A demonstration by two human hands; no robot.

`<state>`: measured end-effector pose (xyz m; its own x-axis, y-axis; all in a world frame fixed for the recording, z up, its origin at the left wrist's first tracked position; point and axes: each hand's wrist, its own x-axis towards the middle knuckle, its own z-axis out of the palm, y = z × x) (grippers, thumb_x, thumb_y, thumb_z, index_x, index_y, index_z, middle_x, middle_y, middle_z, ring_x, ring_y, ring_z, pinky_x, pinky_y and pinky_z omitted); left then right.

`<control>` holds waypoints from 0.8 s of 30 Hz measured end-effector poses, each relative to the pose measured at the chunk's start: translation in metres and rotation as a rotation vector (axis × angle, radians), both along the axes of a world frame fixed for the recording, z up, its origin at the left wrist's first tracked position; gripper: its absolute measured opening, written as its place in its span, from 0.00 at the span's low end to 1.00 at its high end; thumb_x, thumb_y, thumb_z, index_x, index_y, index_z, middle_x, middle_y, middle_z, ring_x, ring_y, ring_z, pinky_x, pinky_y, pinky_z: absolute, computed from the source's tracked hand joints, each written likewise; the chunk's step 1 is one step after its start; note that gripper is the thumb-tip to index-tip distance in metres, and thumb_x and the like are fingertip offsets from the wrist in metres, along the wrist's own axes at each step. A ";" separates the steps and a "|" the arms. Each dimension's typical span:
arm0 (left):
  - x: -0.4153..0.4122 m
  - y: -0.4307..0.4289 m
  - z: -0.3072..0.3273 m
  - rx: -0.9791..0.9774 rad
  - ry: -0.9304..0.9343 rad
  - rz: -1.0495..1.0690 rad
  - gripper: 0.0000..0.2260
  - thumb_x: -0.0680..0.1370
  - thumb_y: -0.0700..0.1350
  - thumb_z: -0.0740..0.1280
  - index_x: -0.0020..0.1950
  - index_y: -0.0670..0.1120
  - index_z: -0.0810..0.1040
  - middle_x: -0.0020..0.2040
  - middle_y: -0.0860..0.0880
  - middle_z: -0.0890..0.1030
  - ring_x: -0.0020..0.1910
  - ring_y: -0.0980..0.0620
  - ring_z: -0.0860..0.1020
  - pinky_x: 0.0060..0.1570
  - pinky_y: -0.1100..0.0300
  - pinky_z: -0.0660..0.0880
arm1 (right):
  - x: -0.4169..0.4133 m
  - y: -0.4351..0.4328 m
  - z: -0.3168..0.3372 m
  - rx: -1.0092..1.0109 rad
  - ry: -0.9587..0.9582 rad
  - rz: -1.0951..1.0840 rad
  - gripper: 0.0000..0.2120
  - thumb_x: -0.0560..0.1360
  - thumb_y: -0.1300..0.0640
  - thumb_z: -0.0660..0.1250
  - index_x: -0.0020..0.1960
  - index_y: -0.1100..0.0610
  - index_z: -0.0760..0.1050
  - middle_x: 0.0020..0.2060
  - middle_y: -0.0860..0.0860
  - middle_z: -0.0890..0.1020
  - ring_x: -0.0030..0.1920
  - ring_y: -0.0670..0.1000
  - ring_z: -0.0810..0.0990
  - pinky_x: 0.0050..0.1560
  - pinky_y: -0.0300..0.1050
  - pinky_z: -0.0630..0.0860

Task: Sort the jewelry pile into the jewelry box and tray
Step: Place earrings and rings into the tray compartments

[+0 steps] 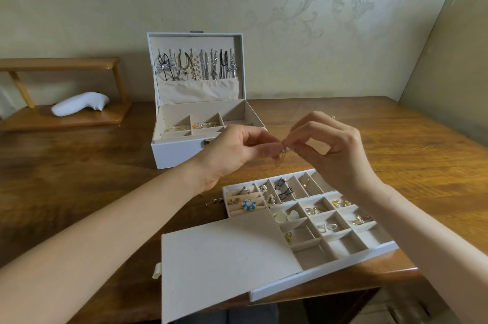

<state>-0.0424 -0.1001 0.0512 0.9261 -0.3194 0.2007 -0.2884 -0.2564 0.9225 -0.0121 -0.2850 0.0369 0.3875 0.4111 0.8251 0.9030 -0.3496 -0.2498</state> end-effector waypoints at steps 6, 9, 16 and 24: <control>0.003 0.000 -0.005 -0.031 0.020 0.070 0.09 0.68 0.50 0.71 0.43 0.46 0.82 0.36 0.51 0.81 0.41 0.55 0.77 0.51 0.62 0.71 | -0.004 -0.003 -0.006 0.113 0.355 0.088 0.06 0.70 0.66 0.72 0.44 0.57 0.82 0.39 0.52 0.84 0.42 0.51 0.82 0.46 0.40 0.78; 0.002 0.001 -0.008 -0.065 -0.008 0.089 0.03 0.72 0.45 0.71 0.42 0.46 0.80 0.37 0.51 0.79 0.41 0.56 0.75 0.50 0.63 0.71 | -0.008 -0.003 -0.005 0.320 0.679 0.147 0.09 0.69 0.65 0.72 0.47 0.56 0.82 0.40 0.55 0.84 0.41 0.54 0.83 0.46 0.43 0.80; -0.001 0.000 -0.007 -0.114 -0.099 0.078 0.05 0.73 0.41 0.69 0.39 0.48 0.77 0.31 0.60 0.75 0.35 0.62 0.71 0.40 0.72 0.69 | -0.018 0.001 -0.003 0.326 0.906 0.241 0.08 0.63 0.56 0.74 0.41 0.54 0.80 0.38 0.50 0.82 0.40 0.47 0.78 0.45 0.37 0.76; -0.006 0.001 -0.007 -0.066 -0.131 0.070 0.04 0.71 0.44 0.71 0.38 0.48 0.78 0.35 0.54 0.76 0.39 0.52 0.71 0.42 0.61 0.69 | -0.023 0.001 0.003 0.316 0.821 0.104 0.08 0.63 0.55 0.75 0.39 0.58 0.81 0.36 0.50 0.84 0.38 0.47 0.80 0.43 0.37 0.77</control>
<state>-0.0487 -0.0990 0.0445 0.9103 -0.2368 0.3396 -0.3907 -0.2202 0.8938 -0.0354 -0.2836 0.0395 0.8807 0.2773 0.3841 0.4198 -0.0811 -0.9040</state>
